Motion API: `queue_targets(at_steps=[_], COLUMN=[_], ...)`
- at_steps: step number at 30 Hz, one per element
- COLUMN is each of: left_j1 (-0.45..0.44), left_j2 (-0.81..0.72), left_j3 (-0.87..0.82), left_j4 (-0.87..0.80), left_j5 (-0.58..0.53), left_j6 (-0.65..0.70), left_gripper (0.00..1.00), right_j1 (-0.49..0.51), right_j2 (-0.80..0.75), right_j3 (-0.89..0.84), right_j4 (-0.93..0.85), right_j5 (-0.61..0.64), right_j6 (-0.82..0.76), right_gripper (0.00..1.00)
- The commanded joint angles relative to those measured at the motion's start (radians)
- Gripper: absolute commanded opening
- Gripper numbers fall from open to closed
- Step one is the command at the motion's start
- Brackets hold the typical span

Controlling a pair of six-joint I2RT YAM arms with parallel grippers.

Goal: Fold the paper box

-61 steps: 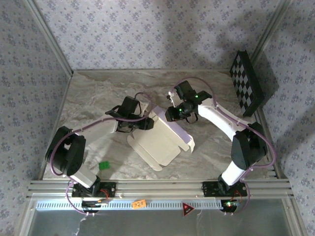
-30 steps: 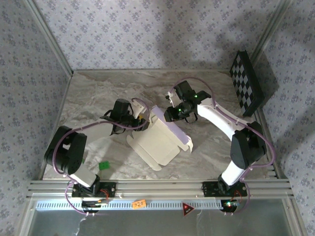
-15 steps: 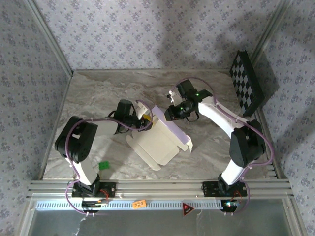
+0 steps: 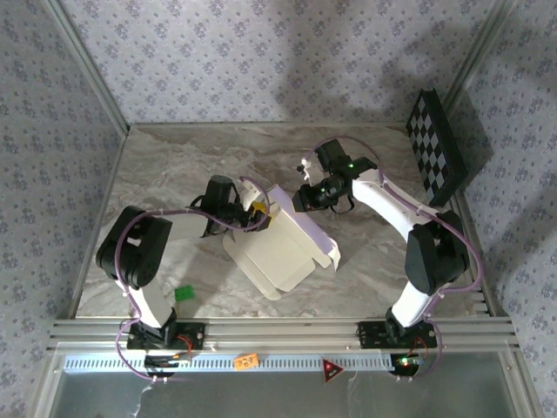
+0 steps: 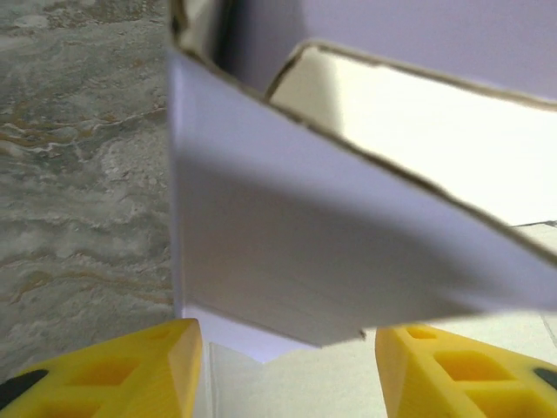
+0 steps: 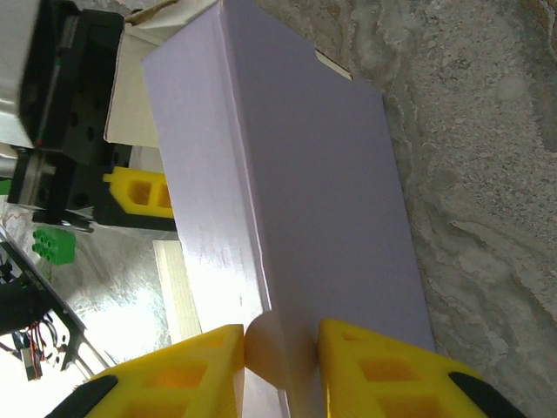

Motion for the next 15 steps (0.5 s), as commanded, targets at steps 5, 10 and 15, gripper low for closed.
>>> queue_targets(at_steps=[5, 10, 15], left_j1=[0.043, 0.054, 0.052], left_j2=[-0.099, -0.061, 0.004], left_j3=[-0.045, 0.016, 0.088], left_j4=[-0.008, -0.083, -0.09], left_j5=[0.014, -0.044, 0.005], left_j6=[0.026, 0.036, 0.045], left_gripper=[0.59, 0.55, 0.54], right_j1=[-0.009, -0.011, -0.01], right_j2=[0.045, 0.045, 0.05], right_j3=[-0.007, -0.007, -0.006], right_j4=[-0.084, -0.083, -0.078], right_j5=[0.043, 0.042, 0.033], right_j6=[-0.022, -0.021, -0.02], right_gripper=[0.28, 0.28, 0.29])
